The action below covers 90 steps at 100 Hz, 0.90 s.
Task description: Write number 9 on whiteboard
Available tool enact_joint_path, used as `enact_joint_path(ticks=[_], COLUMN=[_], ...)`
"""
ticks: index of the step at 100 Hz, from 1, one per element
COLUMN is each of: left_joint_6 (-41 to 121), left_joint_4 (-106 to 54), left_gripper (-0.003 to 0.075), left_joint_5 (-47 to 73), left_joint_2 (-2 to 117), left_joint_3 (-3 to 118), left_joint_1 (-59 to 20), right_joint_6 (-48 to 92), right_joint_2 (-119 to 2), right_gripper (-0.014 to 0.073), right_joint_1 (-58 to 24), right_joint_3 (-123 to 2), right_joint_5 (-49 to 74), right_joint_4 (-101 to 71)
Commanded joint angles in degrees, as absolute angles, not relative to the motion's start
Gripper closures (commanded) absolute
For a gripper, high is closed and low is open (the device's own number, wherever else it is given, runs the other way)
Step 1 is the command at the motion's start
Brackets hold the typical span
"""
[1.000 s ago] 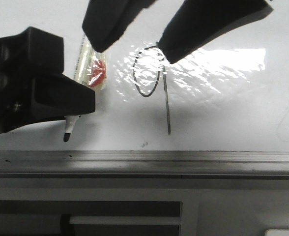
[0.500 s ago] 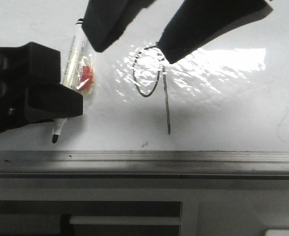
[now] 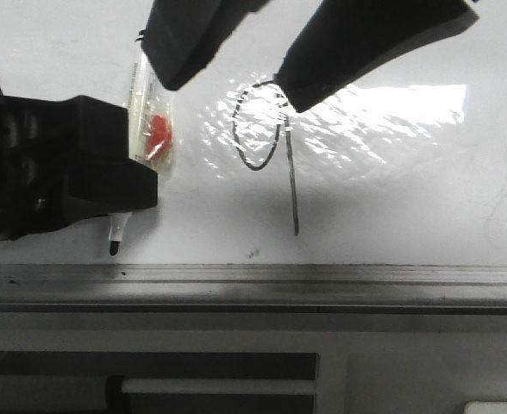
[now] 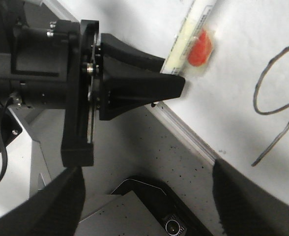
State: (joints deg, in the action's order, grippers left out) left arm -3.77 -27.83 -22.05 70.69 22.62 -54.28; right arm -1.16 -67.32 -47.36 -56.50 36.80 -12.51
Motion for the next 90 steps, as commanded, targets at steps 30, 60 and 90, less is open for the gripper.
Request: enact_joint_path(ticks=[30,60,90], left_joint_6=[-4.23,-4.23,5.62], left_joint_4=[-28.74,-28.74,-28.52], left_gripper=[0.0348,0.0348,0.0665], left_joint_5=[-26.20,-25.20,-19.95], left_joint_2=[70.20,64.22,47.42], left_joint_3=[24.11,24.11,21.64], left_joint_1=[-54.39,-54.39,-54.39], right_joint_6=[-1.11,-1.11,-1.02], right_joint_2=[-66.32,-66.20,-57.40], right_gripper=[0.0123,0.0326,0.0655], right_joint_1=[-47.30,-47.30,-47.43], right_joint_3=[-57.94,-57.94,-51.15], right_joint_5=[33.88,31.16,23.31], right_joint_4=[-12.97,-12.87,-7.49])
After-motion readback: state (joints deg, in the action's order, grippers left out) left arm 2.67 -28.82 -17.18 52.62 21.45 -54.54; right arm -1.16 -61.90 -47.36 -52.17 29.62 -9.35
